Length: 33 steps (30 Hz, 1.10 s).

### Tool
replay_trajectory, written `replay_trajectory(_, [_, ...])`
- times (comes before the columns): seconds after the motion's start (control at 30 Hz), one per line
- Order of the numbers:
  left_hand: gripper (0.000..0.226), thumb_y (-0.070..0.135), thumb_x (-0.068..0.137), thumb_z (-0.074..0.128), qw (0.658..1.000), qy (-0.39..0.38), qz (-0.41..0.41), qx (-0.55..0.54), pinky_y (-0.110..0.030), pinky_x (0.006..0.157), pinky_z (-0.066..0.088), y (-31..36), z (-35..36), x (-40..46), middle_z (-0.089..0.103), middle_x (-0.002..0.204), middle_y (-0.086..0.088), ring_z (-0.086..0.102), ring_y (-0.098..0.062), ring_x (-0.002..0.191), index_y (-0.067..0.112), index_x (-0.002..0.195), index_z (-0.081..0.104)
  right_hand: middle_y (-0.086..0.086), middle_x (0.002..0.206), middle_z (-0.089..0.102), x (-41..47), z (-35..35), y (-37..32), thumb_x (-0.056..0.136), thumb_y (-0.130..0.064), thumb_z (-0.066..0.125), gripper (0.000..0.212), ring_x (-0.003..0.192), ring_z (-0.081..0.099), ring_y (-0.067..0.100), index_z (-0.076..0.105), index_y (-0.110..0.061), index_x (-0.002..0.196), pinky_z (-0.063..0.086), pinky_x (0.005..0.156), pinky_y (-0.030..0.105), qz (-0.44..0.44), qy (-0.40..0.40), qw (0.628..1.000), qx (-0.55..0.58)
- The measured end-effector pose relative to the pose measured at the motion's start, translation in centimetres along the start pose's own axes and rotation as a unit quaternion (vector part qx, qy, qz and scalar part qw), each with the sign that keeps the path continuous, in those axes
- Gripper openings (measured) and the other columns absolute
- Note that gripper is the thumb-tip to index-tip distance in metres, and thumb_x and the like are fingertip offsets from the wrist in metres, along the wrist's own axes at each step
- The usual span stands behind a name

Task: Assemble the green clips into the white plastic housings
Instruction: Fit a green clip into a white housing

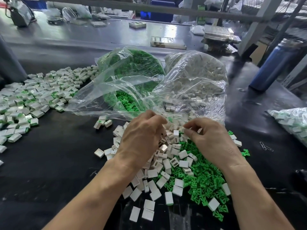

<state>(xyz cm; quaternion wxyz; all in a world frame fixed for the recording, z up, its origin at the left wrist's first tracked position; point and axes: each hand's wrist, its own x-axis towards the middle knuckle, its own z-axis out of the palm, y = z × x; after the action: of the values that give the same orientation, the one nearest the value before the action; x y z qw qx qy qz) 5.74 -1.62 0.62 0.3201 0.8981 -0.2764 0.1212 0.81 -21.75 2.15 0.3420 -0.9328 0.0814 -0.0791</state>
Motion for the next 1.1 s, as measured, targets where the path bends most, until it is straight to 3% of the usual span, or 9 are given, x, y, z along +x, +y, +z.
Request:
replay_trajectory(0.17, [0.022,0.025,0.099,0.068,0.998,0.021,-0.035,-0.051,-0.016,0.093,0.052,-0.3,-0.6,-0.2,0.061,0.112,0.015,0.064,-0.003,0.094,0.022,0.120,0.071,-0.020,0.098,0.067,-0.1,-0.2,-0.1,0.100,-0.028,0.069,0.023,0.081,0.056,-0.025,0.070,-0.038,0.121,0.042,0.060,0.002,0.003,0.010,0.998,0.060])
replay_trajectory(0.27, [0.018,0.027,0.098,0.068,0.994,0.029,-0.052,-0.089,-0.012,0.090,0.054,-0.5,-1.0,-0.5,0.059,0.108,0.022,0.062,0.006,0.091,0.026,0.116,0.071,-0.016,0.083,0.070,-0.1,-1.2,0.1,0.095,-0.033,0.075,0.004,0.076,0.060,-0.018,0.075,-0.036,0.098,0.046,0.057,0.006,0.018,0.004,0.998,0.062])
replay_trajectory(0.37, [0.017,0.028,0.097,0.069,0.994,0.035,-0.054,-0.093,-0.003,0.086,0.049,-0.6,-1.2,-0.8,0.058,0.105,0.024,0.060,0.010,0.094,0.027,0.114,0.073,-0.015,0.076,0.073,-0.3,-2.8,0.3,0.072,-0.059,0.079,0.024,0.063,0.063,-0.003,0.076,-0.038,0.084,0.046,0.054,0.014,0.043,-0.081,0.994,0.055])
replay_trajectory(0.43, [0.018,0.031,0.096,0.069,0.994,0.033,-0.057,-0.086,-0.005,0.084,0.051,-0.7,-1.3,-0.9,0.060,0.106,0.024,0.061,0.008,0.093,0.028,0.114,0.073,-0.014,0.077,0.072,-0.4,-2.9,0.1,0.065,-0.063,0.079,0.028,0.066,0.065,0.002,0.075,-0.040,0.081,0.049,0.058,0.018,0.055,-0.112,0.991,0.040])
replay_trajectory(0.6, [0.020,0.031,0.096,0.069,0.991,0.036,-0.056,-0.112,-0.002,0.086,0.047,-0.8,-1.4,-1.0,0.062,0.103,0.026,0.060,0.010,0.101,0.027,0.115,0.075,-0.027,0.074,0.067,-0.4,-1.3,-0.2,0.080,-0.049,0.084,0.018,0.064,0.062,-0.002,0.074,-0.034,0.080,0.042,0.055,0.013,0.064,-0.117,0.991,-0.023])
replay_trajectory(0.73, [0.018,0.023,0.095,0.073,0.978,0.062,-0.070,-0.186,-0.008,0.074,0.051,-0.6,-1.5,-1.1,0.066,0.097,0.020,0.064,0.002,0.089,0.029,0.111,0.075,-0.026,0.075,0.069,-0.2,-1.1,0.3,0.086,-0.041,0.083,0.012,0.068,0.064,-0.004,0.074,-0.035,0.081,0.043,0.057,0.013,0.063,-0.110,0.992,-0.002])
replay_trajectory(0.8, [0.025,0.016,0.094,0.073,0.964,0.068,-0.091,-0.242,-0.011,0.070,0.052,-0.5,-1.5,-1.0,0.066,0.098,0.014,0.063,-0.002,0.085,0.033,0.112,0.072,-0.029,0.078,0.069,-0.2,-1.1,0.5,0.088,-0.039,0.082,0.010,0.070,0.062,-0.012,0.074,-0.036,0.084,0.043,0.052,0.007,0.046,-0.104,0.993,0.029])
replay_trajectory(0.9, [0.032,0.009,0.093,0.072,0.941,0.059,-0.109,-0.314,-0.013,0.075,0.055,-0.3,-1.6,-0.8,0.070,0.105,0.008,0.067,-0.005,0.090,0.028,0.119,0.070,-0.023,0.083,0.072,0.0,-1.1,0.6,0.091,-0.033,0.079,0.008,0.072,0.066,-0.007,0.073,-0.039,0.090,0.046,0.058,0.004,0.008,-0.068,0.990,0.119])
replay_trajectory(1.1, [0.036,-0.001,0.092,0.070,0.885,0.042,-0.120,-0.448,-0.020,0.091,0.056,-0.2,-1.3,-0.4,0.076,0.112,0.005,0.071,-0.010,0.105,0.022,0.120,0.072,0.007,0.074,0.073,-0.1,-0.2,-0.4,0.088,-0.021,0.078,0.011,0.058,0.064,0.014,0.076,-0.021,0.099,0.050,0.050,0.020,-0.032,-0.019,0.928,0.372])
